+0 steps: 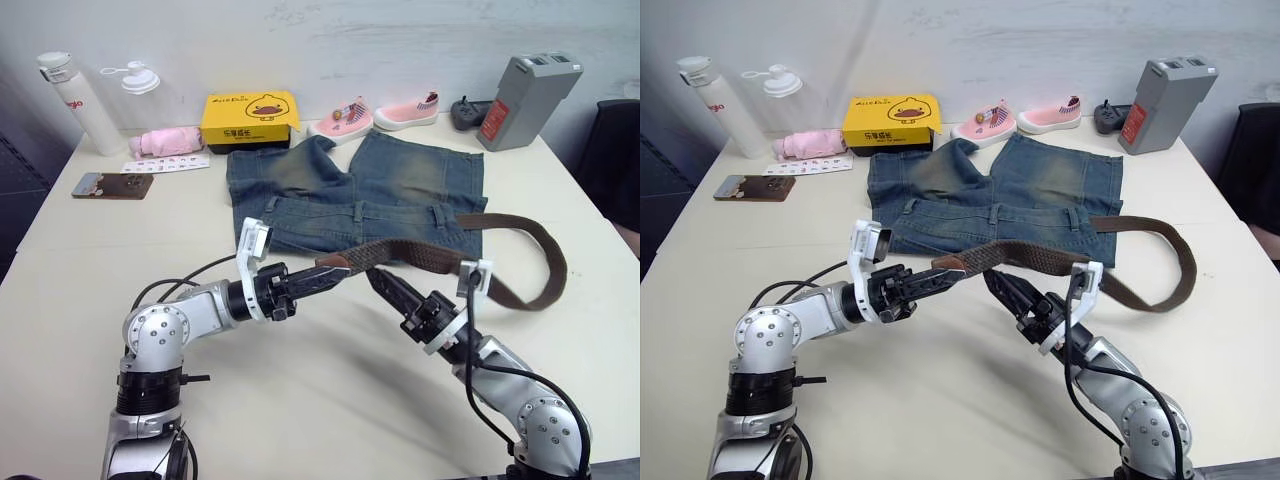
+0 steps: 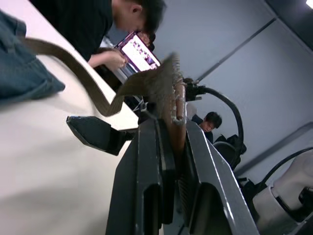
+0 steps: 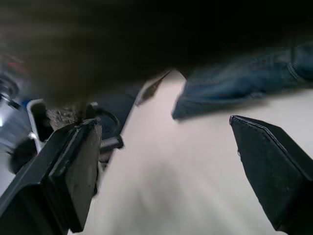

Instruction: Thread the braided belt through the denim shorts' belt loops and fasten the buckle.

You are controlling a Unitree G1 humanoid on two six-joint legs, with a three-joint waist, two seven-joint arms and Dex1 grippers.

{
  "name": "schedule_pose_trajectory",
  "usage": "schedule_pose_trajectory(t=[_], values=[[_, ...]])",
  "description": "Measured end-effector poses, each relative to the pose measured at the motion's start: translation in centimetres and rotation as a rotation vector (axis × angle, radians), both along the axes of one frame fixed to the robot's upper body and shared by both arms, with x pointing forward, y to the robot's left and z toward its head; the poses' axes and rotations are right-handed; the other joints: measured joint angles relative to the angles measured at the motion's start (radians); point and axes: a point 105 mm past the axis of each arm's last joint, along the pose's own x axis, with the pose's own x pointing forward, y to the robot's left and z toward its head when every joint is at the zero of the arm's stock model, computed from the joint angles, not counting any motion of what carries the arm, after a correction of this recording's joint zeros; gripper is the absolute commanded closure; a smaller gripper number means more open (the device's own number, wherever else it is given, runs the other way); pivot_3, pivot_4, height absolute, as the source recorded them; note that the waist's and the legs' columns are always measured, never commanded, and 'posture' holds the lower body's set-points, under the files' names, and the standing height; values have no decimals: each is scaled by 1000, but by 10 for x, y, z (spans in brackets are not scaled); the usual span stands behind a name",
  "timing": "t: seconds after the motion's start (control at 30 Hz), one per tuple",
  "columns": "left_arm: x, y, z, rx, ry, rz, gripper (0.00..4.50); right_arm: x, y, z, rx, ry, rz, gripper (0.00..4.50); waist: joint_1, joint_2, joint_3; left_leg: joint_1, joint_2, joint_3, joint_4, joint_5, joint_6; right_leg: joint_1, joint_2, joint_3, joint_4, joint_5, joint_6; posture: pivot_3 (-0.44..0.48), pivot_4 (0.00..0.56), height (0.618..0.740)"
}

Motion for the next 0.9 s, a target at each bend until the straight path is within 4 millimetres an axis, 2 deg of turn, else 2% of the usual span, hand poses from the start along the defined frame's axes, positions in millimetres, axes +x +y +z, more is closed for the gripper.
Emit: schedule_pose_trajectory(t=[0.23, 0.37, 0.63, 0.73, 0.83, 0.9], values=[[0, 0, 3, -19, 7, 8, 4500, -3, -5, 5, 75, 1, -18, 37, -1, 0, 0, 1, 0, 0, -1, 0, 0, 0, 0, 1, 0, 0, 0, 0, 150, 712], [-3, -2, -7, 17, 49, -9, 4500, -3, -15, 26, 180, -71, -67, 37, -1, 0, 0, 2, 0, 0, -2, -1, 0, -1, 0, 2, 0, 0, 0, 0, 150, 712], [-5, -1, -9, 29, 59, -18, 4500, -3, -22, 34, 250, -100, -88, 37, -1, 1, 0, 2, 1, 0, -3, -1, -1, -1, 0, 4, 0, 0, 0, 0, 150, 712], [1, 0, -10, 19, 92, 4, 4500, -4, -24, 27, 229, -72, -97, 37, 1, 1, 0, 2, 0, 0, -3, -1, 0, -2, 0, 4, 0, 0, 0, 0, 150, 712], [10, 3, -9, -13, 137, 40, 4500, -6, -18, 16, 182, -23, -81, 37, 0, 0, 0, 2, 1, 0, -3, -1, 0, -2, 0, 4, 0, 0, 0, 0, 150, 712], [8, 2, -5, -30, 145, 26, 4500, -7, -16, 5, 142, 18, -91, 37, 0, 0, 0, 2, 1, 0, -4, -1, -1, -2, 0, 5, 0, 0, 0, 0, 150, 712]])
